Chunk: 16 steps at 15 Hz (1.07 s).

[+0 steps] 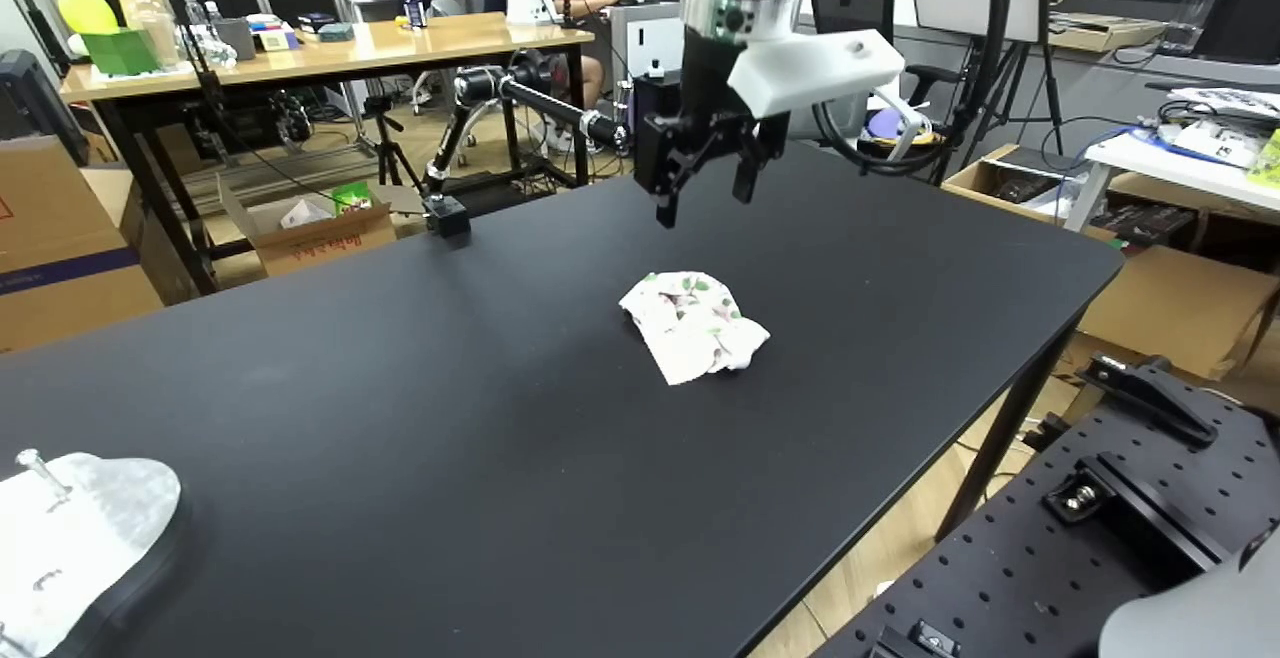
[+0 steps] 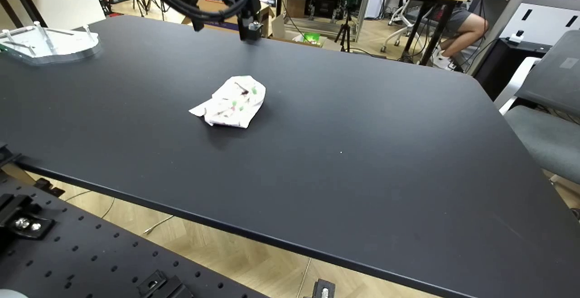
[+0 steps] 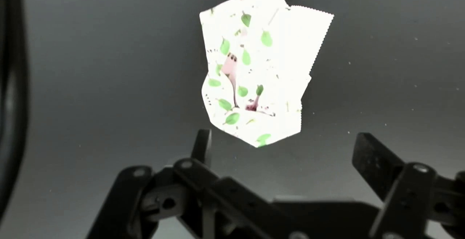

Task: Hang the cloth on the stand

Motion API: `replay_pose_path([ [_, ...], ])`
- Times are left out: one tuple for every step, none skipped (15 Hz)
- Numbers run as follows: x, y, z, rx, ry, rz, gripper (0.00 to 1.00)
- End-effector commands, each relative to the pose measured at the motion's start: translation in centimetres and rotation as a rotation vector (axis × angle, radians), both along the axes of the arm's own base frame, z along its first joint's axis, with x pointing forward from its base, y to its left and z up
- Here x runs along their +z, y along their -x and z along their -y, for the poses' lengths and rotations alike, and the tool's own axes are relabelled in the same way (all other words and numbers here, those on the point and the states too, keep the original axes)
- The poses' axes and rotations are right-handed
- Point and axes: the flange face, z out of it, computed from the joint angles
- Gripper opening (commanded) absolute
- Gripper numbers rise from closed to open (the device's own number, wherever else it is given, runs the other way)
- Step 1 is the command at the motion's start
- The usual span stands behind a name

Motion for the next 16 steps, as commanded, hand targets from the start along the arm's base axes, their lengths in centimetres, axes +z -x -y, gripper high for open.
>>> replay_pose_path([
  [-3.8,0.5,0.5,-0.009,0.035,-0.037,1.0],
  [-4.8,0.6,0.7,-0.007,0.036,-0.042,1.0],
  [-5.7,0.6,0.8,-0.005,0.035,-0.045,1.0],
  [-6.7,0.6,1.1,-0.001,0.034,-0.045,1.0],
  [-7.5,0.7,1.3,-0.002,0.034,-0.046,1.0],
  [-8.5,0.8,1.4,-0.005,0.026,-0.056,1.0],
  [-9.3,1.0,1.4,-0.015,0.018,-0.067,1.0],
  [-10.1,1.2,1.3,-0.026,0.01,-0.08,1.0],
  [-10.8,1.4,1.1,-0.031,0.003,-0.091,1.0],
  [-11.6,1.7,0.8,-0.04,-0.007,-0.1,1.0],
  [-12.2,1.9,0.5,-0.05,-0.016,-0.111,1.0],
  [-12.7,2.0,0.3,-0.058,-0.023,-0.115,1.0],
  [-13.2,2.1,0.0,-0.069,-0.031,-0.119,1.0],
  [-13.5,2.1,-0.2,-0.077,-0.036,-0.113,1.0],
  [-13.6,2.0,-0.3,-0.087,-0.044,-0.104,0.75],
  [-13.6,1.8,-0.4,-0.097,-0.049,-0.091,0.75],
])
